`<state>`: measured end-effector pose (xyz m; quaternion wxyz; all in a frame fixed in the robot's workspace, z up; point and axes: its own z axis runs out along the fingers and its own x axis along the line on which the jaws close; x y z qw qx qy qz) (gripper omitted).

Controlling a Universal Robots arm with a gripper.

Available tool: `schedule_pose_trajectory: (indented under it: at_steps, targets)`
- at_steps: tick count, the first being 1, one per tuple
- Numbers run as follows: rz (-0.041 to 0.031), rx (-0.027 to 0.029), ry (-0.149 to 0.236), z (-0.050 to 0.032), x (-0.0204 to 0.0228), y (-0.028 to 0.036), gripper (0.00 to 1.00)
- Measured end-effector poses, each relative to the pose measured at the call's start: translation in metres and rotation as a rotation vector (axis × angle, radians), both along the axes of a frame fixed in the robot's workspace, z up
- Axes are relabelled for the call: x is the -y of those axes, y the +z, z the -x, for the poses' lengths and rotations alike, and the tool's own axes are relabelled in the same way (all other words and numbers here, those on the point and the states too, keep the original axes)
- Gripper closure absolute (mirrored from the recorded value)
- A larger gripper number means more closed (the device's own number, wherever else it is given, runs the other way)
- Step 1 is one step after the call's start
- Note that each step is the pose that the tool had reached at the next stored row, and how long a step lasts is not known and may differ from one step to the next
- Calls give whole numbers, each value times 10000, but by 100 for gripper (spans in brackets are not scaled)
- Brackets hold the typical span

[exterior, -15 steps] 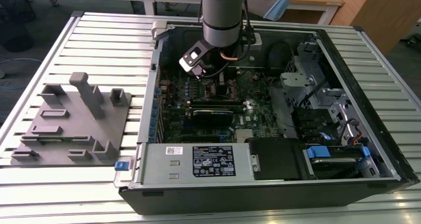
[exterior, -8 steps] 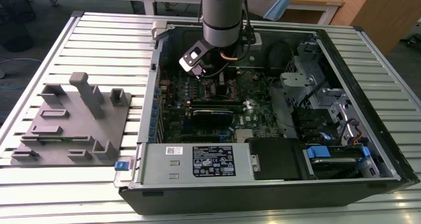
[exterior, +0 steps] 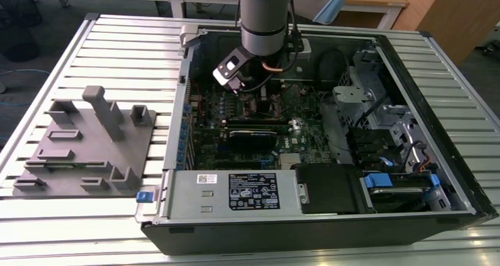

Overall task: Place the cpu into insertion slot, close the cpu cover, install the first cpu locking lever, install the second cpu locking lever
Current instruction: 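Place the cpu into insertion slot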

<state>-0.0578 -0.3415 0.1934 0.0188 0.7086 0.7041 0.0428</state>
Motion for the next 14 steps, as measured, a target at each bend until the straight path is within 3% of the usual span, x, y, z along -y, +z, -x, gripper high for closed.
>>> schedule_pose_trajectory:
  at_steps: [14]
  targets:
    - [-1, -1, 60, 0, 0, -12, 46]
